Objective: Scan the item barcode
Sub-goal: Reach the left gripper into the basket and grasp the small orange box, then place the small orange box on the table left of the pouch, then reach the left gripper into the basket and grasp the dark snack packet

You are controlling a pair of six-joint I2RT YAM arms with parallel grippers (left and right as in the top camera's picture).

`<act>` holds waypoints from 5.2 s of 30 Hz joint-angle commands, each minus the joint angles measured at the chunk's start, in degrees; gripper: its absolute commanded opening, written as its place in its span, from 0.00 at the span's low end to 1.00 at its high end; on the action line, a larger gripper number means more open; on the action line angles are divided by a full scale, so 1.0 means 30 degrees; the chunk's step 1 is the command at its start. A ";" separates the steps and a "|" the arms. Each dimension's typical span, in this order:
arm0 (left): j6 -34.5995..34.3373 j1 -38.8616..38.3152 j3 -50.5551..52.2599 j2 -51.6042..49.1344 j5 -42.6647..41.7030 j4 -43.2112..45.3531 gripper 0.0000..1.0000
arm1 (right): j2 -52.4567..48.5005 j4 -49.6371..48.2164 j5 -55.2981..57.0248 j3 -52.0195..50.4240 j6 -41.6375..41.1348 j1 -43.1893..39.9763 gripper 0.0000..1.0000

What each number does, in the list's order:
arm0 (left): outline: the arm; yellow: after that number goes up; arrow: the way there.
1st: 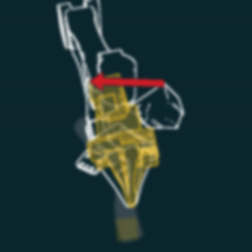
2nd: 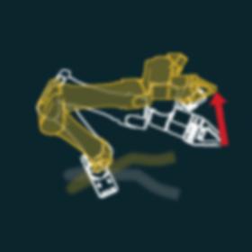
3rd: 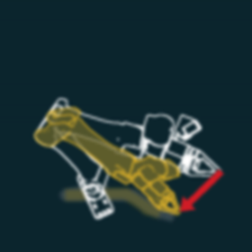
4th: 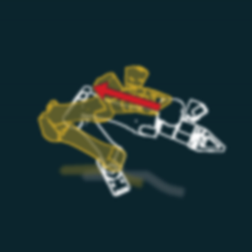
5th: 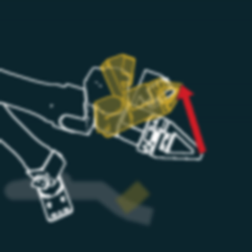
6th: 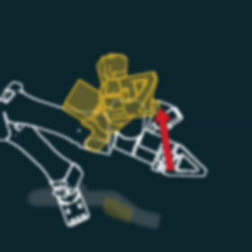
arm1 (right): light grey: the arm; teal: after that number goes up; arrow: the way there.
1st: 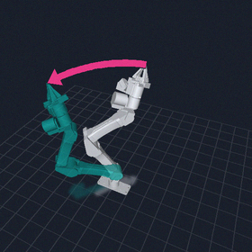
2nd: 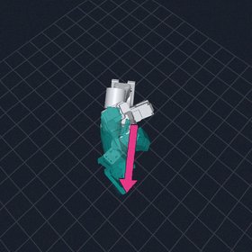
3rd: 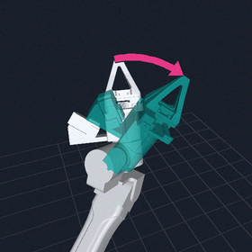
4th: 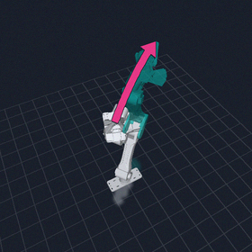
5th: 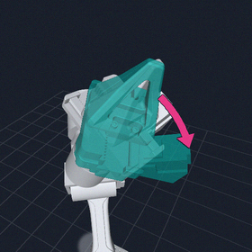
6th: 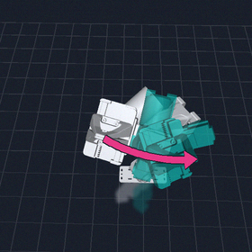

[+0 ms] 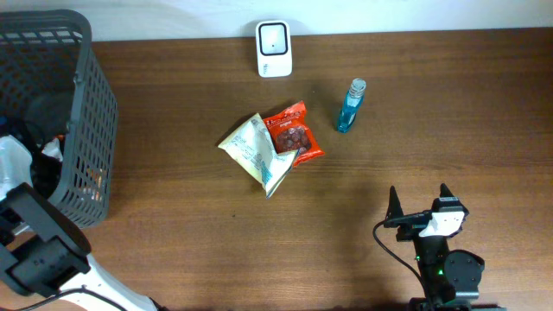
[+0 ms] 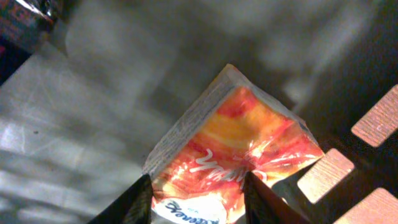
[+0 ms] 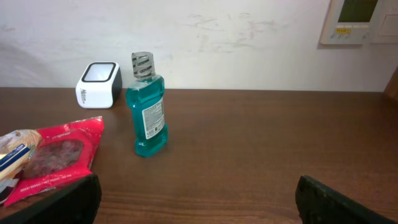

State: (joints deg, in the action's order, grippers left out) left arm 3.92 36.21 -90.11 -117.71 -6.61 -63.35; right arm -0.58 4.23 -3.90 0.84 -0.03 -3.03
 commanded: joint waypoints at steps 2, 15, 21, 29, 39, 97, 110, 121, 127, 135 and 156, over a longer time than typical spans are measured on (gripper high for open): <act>0.0306 -0.0007 0.1217 -0.0197 -0.0219 0.0976 0.32 | 0.0131 0.0007 0.0102 -0.0175 -0.0066 -0.0124 0.98; -0.2557 -0.0007 -0.9202 0.0408 -0.4218 -0.2827 0.00 | 0.0131 0.0015 0.0102 -0.0175 -0.0058 -0.0124 0.98; -0.3636 -0.0015 -1.5948 0.2586 -0.4255 -0.3781 0.00 | 0.0131 0.0007 0.0102 -0.0175 -0.0058 -0.0124 0.98; -0.4444 -0.4291 -1.7296 0.6105 -0.8597 -0.4233 0.00 | 0.0131 0.0007 0.0102 -0.0175 -0.0058 -0.0124 0.98; -0.4452 -1.3879 -0.9865 0.5209 -0.2747 -0.3920 0.00 | 0.0131 0.0007 0.0102 -0.0175 -0.0066 -0.0124 0.98; -0.2703 -0.1377 -1.4892 0.0517 0.6193 -0.2922 0.99 | 0.0131 0.0007 0.0102 -0.0175 -0.0066 -0.0124 0.98; 0.2943 -0.1137 -1.1140 -0.4044 0.3541 -0.1224 0.99 | 0.0131 0.0015 0.0102 -0.0175 -0.0058 -0.0124 0.98; 0.4728 -0.1137 -1.0863 -0.6324 0.3402 0.0058 0.99 | 0.0131 0.0015 0.0102 -0.0175 -0.0066 -0.0124 0.98; 0.4736 -0.1137 -1.0863 -0.7329 0.3410 0.0131 0.99 | 0.0131 0.0007 0.0102 -0.0175 -0.0066 -0.0124 0.98; 0.4721 -0.1137 -1.0863 -0.7621 0.3410 -0.0597 0.64 | 0.0131 0.0015 0.0102 -0.0175 -0.0058 -0.0124 0.98; 0.3045 -0.1137 -1.1213 -0.5326 0.2783 -0.2193 0.08 | 0.0131 0.0015 0.0102 -0.0175 -0.0058 -0.0124 0.98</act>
State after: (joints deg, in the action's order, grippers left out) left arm 15.53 32.60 -123.09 -138.76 3.31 -70.32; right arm -0.58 4.25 -3.90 0.84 -0.03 -3.03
